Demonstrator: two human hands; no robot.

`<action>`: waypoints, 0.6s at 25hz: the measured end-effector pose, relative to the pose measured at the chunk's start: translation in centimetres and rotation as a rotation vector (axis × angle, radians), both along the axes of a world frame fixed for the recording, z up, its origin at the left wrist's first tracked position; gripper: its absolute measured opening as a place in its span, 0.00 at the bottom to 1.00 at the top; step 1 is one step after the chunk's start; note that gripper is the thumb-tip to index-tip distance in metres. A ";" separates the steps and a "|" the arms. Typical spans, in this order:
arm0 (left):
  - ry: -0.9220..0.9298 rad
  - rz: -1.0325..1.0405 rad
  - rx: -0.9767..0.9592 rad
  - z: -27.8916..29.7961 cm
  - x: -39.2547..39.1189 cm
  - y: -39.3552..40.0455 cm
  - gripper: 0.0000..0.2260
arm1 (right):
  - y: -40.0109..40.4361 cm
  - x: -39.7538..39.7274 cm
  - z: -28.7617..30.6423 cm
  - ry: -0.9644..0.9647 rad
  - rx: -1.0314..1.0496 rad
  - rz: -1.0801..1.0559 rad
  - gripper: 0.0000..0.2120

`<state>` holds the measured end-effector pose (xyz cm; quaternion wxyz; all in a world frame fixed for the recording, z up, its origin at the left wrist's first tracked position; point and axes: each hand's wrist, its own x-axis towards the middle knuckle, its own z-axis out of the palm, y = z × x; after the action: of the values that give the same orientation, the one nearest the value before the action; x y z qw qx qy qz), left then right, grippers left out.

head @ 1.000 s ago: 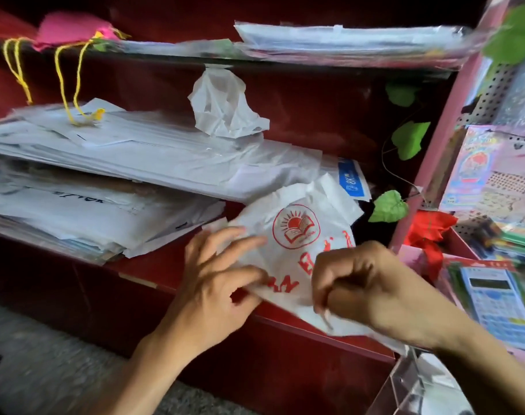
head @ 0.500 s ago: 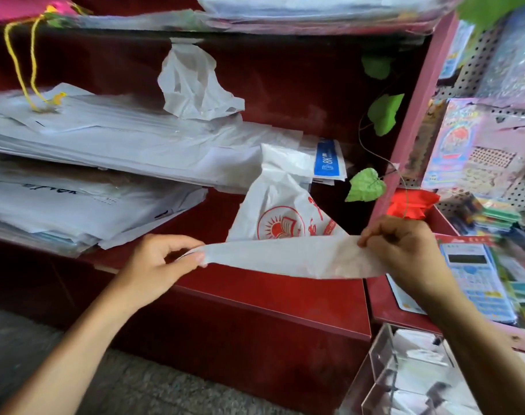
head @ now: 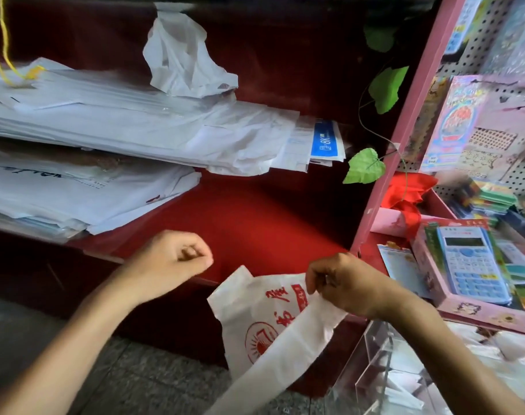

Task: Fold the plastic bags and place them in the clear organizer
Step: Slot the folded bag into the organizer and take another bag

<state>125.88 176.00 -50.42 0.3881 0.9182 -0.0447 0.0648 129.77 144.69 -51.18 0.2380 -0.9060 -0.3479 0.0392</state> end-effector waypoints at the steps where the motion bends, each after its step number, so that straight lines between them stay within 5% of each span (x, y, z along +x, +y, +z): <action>1: -0.044 -0.062 0.052 -0.8 -0.1 -1.3 0.04 | 0.0 0.1 -0.9 0.012 -0.002 0.002 0.17; 6: 0.185 -0.454 0.543 -5.3 -0.8 -7.2 0.28 | -0.6 1.3 -3.7 0.177 0.019 -0.077 0.15; 11: 0.166 -0.322 0.722 -6.5 0.4 -7.9 0.28 | -0.3 1.9 -5.4 0.452 -0.067 -0.208 0.17; 15: 0.070 -0.256 0.736 -6.7 0.8 -9.1 0.27 | -0.9 2.9 -4.4 0.444 -0.196 -0.260 0.23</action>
<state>126.64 166.91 -57.12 0.0391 0.9847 -0.1658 -0.0360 132.70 143.83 -55.62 0.2227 -0.9310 -0.1625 0.2394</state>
